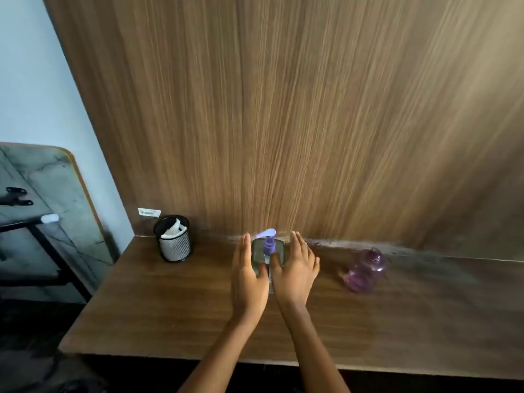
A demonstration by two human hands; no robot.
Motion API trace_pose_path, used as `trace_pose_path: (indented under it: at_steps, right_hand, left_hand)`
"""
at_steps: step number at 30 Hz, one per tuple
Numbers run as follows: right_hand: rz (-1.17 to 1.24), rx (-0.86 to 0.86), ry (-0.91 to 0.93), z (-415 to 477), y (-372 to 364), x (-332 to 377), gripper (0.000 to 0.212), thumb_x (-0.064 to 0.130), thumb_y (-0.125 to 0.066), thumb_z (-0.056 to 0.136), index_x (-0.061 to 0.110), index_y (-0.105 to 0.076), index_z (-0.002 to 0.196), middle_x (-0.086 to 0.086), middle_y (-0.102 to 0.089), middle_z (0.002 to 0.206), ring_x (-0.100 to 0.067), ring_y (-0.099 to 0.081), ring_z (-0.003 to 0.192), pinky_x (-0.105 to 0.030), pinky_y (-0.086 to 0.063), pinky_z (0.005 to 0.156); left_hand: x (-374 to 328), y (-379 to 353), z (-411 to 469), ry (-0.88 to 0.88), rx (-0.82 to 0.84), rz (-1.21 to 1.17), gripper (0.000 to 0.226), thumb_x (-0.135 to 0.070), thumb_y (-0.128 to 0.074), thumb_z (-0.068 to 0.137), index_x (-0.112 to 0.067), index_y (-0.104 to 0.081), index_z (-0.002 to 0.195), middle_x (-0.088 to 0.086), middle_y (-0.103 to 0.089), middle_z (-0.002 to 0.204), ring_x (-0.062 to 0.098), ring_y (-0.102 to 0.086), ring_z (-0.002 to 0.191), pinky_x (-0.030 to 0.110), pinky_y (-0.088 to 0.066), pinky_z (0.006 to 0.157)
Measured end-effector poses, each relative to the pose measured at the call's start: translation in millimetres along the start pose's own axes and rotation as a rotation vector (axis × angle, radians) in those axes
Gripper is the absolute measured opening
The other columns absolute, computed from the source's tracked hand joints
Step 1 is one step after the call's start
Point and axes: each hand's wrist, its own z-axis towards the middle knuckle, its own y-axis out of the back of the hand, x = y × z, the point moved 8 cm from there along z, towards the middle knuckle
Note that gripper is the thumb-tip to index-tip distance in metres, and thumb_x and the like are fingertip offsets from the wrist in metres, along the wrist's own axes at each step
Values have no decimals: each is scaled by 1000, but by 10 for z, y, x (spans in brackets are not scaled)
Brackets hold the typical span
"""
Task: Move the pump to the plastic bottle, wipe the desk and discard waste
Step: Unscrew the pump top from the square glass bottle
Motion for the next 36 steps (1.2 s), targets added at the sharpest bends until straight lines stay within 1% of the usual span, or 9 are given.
trace_pose_path:
  at_steps: [3, 7, 14, 19, 22, 27, 31, 33, 36]
  right_hand:
    - [116, -56, 35, 88, -126, 16, 55, 37, -56, 77, 14, -53, 127, -6, -57, 125, -26, -48, 113, -35, -34, 91]
    - [259, -22, 81, 152, -266, -21, 45, 37, -61, 74, 15, -57, 113, -1, -58, 105, -19, -53, 97, -38, -44, 85]
    - [272, -85, 7, 249, -387, -172, 28, 24, -77, 70, 19, -57, 90, 3, -60, 89, -15, -51, 85, -41, -45, 80]
    - [319, -68, -24, 300, -414, -196, 26, 18, -77, 72, 25, -55, 84, 3, -61, 87, -15, -51, 86, -44, -45, 82]
    - [347, -31, 4, 282, -437, -208, 24, 17, -73, 76, 26, -57, 91, 4, -61, 91, -15, -50, 89, -45, -45, 84]
    - [325, 85, 42, 250, -491, -195, 19, 15, -59, 87, 18, -61, 106, 7, -58, 96, -17, -42, 92, -49, -40, 91]
    - [494, 234, -74, 229, -537, -252, 43, 11, -56, 89, 41, -51, 120, 11, -56, 109, -19, -41, 113, -48, -33, 106]
    - [526, 181, -105, 231, -523, -226, 54, 26, -68, 78, 50, -45, 120, 18, -52, 113, -17, -45, 117, -46, -35, 107]
    - [484, 9, -111, 259, -494, -231, 42, 50, -69, 62, 44, -50, 98, 14, -60, 98, -19, -56, 102, -51, -43, 94]
  left_hand:
    - [251, -130, 35, 71, 20, -96, 69, 11, -53, 82, -11, -29, 142, 7, -36, 147, 7, -32, 132, -2, -24, 99]
    - [420, -239, -45, 68, 62, -121, 66, 6, -56, 84, -15, -31, 142, 4, -40, 146, 13, -37, 136, 31, -34, 112]
    - [514, -303, -17, -73, -6, 5, 66, 2, -66, 74, -5, -43, 135, 14, -45, 139, 24, -45, 128, 34, -34, 103]
    - [580, -286, -1, -69, -32, -53, 63, 1, -67, 77, -18, -46, 133, -2, -45, 139, 14, -48, 127, 37, -43, 103]
    - [631, -288, 31, -91, -10, -69, 58, 1, -64, 79, -15, -49, 133, -1, -47, 139, 13, -48, 128, 45, -47, 100]
    - [644, -251, 44, -100, -21, -49, 57, -2, -65, 79, -14, -49, 132, 1, -49, 139, 13, -49, 127, 43, -49, 99]
    - [681, -263, 39, -121, -22, -30, 55, -6, -66, 79, -16, -51, 131, 1, -50, 138, 14, -50, 126, 41, -51, 96]
    - [680, -256, 34, -117, -29, 6, 53, -8, -67, 79, -17, -53, 129, 2, -51, 138, 14, -51, 125, 38, -50, 96]
    - [659, -249, 35, -121, -23, 19, 54, -10, -67, 80, -18, -52, 131, 0, -51, 138, 12, -51, 125, 28, -47, 98]
